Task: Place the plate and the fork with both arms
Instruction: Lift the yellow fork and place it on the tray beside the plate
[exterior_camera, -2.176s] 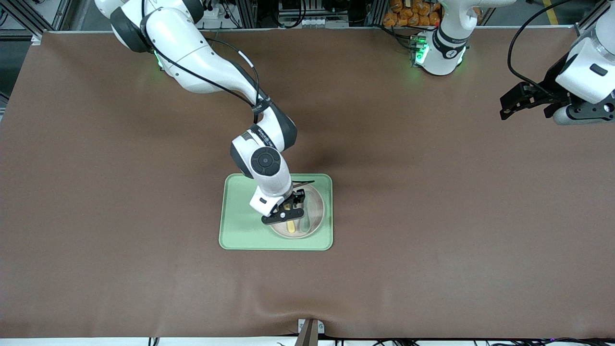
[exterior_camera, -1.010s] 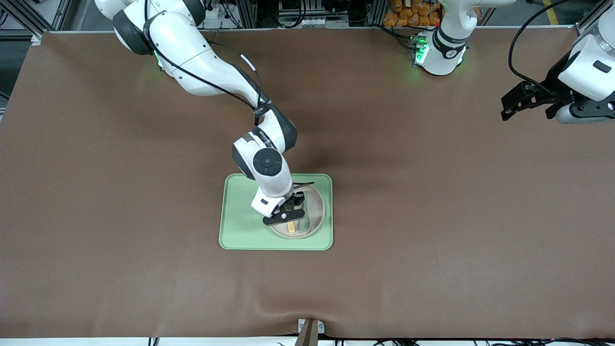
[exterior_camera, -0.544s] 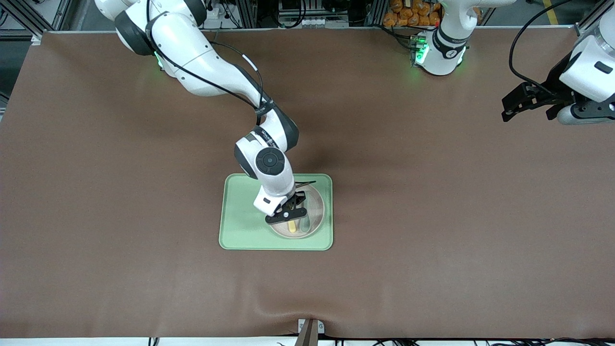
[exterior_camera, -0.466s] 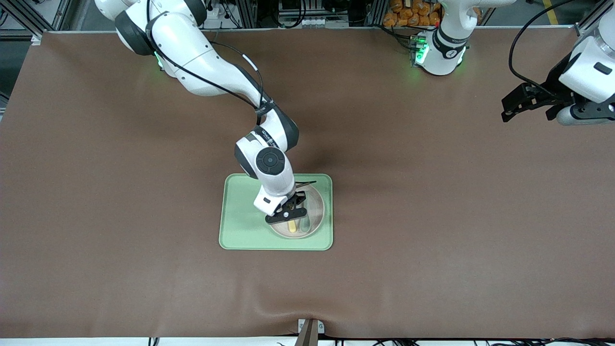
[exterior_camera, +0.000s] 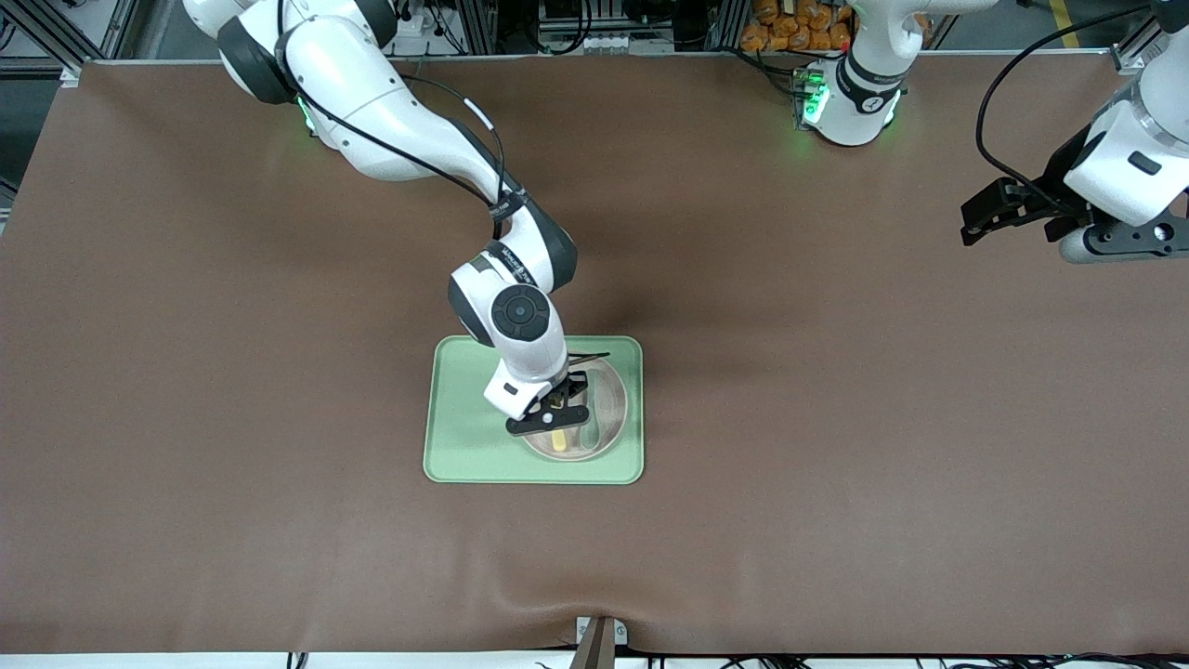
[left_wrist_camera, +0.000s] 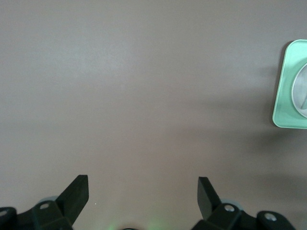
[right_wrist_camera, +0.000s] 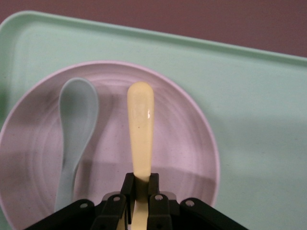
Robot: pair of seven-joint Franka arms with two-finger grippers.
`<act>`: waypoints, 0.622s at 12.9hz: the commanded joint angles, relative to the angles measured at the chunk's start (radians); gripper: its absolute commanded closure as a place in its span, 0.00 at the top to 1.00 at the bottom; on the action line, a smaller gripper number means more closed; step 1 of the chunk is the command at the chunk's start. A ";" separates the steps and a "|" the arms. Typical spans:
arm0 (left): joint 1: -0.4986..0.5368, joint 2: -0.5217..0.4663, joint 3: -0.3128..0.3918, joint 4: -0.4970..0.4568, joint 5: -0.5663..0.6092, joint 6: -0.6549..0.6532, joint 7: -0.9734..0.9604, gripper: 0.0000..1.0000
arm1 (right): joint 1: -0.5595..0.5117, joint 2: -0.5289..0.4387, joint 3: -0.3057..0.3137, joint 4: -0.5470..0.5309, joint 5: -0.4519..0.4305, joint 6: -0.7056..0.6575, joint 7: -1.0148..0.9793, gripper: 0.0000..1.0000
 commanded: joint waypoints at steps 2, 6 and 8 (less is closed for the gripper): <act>0.009 -0.003 -0.005 0.002 0.000 -0.014 0.015 1.00 | -0.099 -0.107 0.012 -0.029 0.047 -0.132 0.017 0.00; 0.015 -0.015 -0.005 -0.026 0.014 0.005 0.015 1.00 | -0.178 -0.263 0.015 -0.326 0.048 0.038 -0.016 0.00; 0.026 -0.014 -0.005 -0.024 0.014 0.006 0.017 1.00 | -0.194 -0.264 0.012 -0.399 0.047 0.148 -0.019 0.00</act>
